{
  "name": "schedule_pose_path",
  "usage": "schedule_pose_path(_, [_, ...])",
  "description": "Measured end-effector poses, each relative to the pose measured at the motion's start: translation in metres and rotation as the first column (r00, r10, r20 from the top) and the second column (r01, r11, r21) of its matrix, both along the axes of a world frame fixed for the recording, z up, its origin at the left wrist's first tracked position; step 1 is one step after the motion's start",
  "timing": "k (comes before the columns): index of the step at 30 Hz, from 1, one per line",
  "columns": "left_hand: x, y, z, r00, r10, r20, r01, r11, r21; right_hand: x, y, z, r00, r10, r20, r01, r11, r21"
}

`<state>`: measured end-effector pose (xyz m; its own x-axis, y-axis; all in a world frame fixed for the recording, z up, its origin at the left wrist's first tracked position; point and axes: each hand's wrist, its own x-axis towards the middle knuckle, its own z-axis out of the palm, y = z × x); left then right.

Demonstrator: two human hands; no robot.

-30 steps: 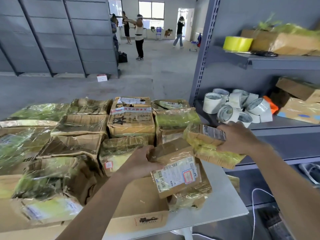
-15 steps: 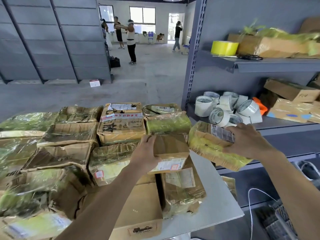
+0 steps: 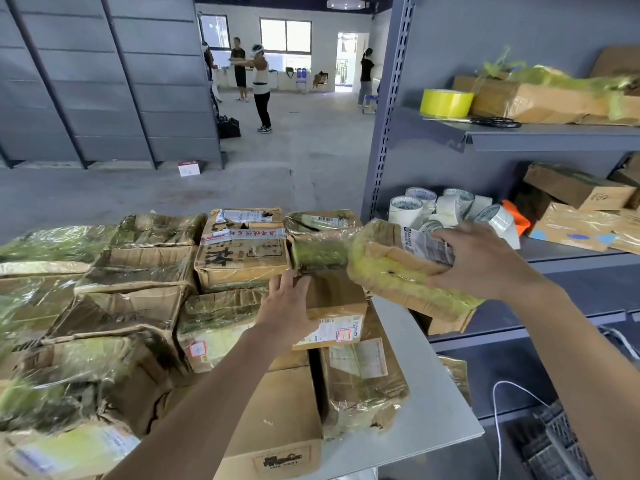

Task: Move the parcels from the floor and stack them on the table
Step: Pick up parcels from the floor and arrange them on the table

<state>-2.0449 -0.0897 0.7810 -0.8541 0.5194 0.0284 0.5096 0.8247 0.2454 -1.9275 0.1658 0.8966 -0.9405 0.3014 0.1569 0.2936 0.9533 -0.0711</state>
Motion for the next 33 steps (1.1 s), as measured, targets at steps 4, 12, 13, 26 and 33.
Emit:
schedule_pose_path(4, [-0.003, -0.004, 0.006, 0.998, -0.019, 0.062, 0.016, 0.998, 0.055, -0.006, -0.014, 0.008, 0.998, 0.055, -0.006, -0.055, 0.998, -0.014])
schedule_pose_path(12, [0.006, -0.006, 0.045, 0.985, -0.069, 0.159, 0.007, 0.933, 0.361, -0.012, -0.026, 0.008, 0.994, 0.111, -0.005, -0.111, 0.994, -0.015])
schedule_pose_path(13, [0.009, -0.004, 0.053, 0.983, -0.095, 0.155, 0.020, 0.905, 0.425, -0.013, -0.026, 0.008, 0.993, 0.117, -0.006, -0.118, 0.993, -0.014])
schedule_pose_path(26, [0.016, -0.065, 0.125, 0.993, -0.096, 0.069, 0.039, 0.818, 0.574, -0.038, -0.095, 0.029, 0.907, 0.394, -0.150, -0.401, 0.916, -0.015])
schedule_pose_path(33, [0.007, -0.218, 0.149, 0.992, 0.056, 0.110, -0.114, 0.764, 0.635, -0.067, -0.225, 0.038, 0.797, 0.577, -0.177, -0.597, 0.797, -0.094])
